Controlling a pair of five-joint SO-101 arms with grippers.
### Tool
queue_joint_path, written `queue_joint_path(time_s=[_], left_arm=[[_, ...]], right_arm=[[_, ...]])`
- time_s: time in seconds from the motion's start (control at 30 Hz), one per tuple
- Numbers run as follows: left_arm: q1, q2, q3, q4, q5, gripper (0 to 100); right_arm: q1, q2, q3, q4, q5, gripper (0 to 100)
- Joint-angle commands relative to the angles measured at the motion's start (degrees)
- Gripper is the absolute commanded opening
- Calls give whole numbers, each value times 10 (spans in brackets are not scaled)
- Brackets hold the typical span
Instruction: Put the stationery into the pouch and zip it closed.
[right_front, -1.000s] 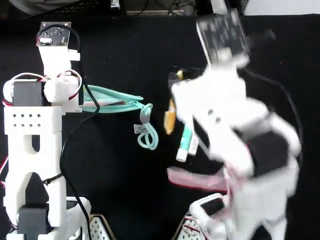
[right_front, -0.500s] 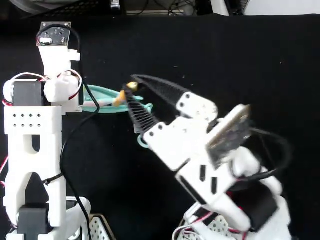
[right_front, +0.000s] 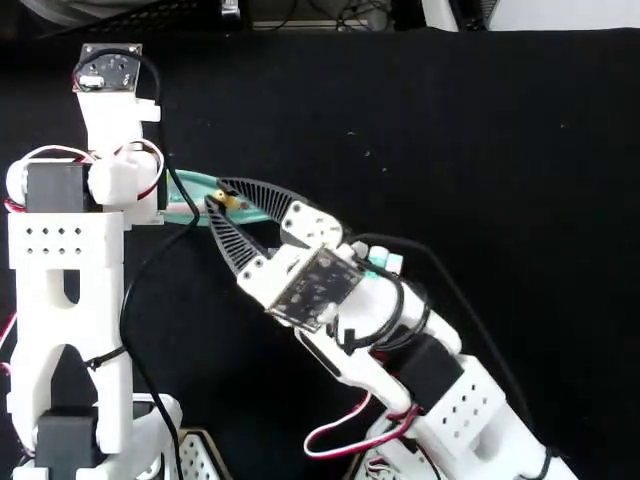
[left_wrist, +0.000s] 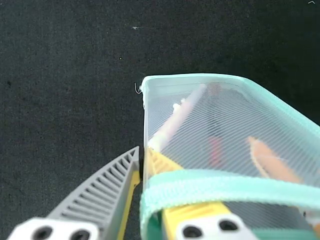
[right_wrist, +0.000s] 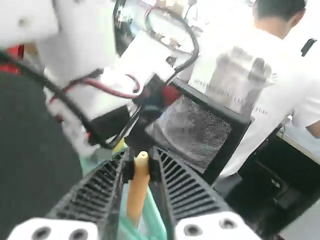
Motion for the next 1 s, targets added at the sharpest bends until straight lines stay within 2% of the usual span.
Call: queue_joint_path(time_s=[0.0, 0.07, 0.23, 0.4, 0.57, 0.7, 0.77, 0.97], left_arm=[[3, 0, 2, 0, -3, 29], [3, 0, 2, 0, -2, 29], [3, 0, 2, 0, -2, 29], [3, 0, 2, 0, -3, 29], [3, 0, 2, 0, -3, 29], [3, 0, 1, 0, -2, 29], [3, -1, 1, 0, -2, 29], [3, 0, 2, 0, -1, 29]], right_arm=[[-3, -7, -31, 55, 11, 139], [-3, -7, -71, 113, -16, 196], [10, -12, -190, 222, -42, 198], [126, -12, -263, 255, -44, 198], [272, -1, -211, 347, -159, 198], [364, 40, -108, 363, -244, 198], [373, 79, -66, 349, -274, 198], [373, 233, -50, 324, -286, 198]])
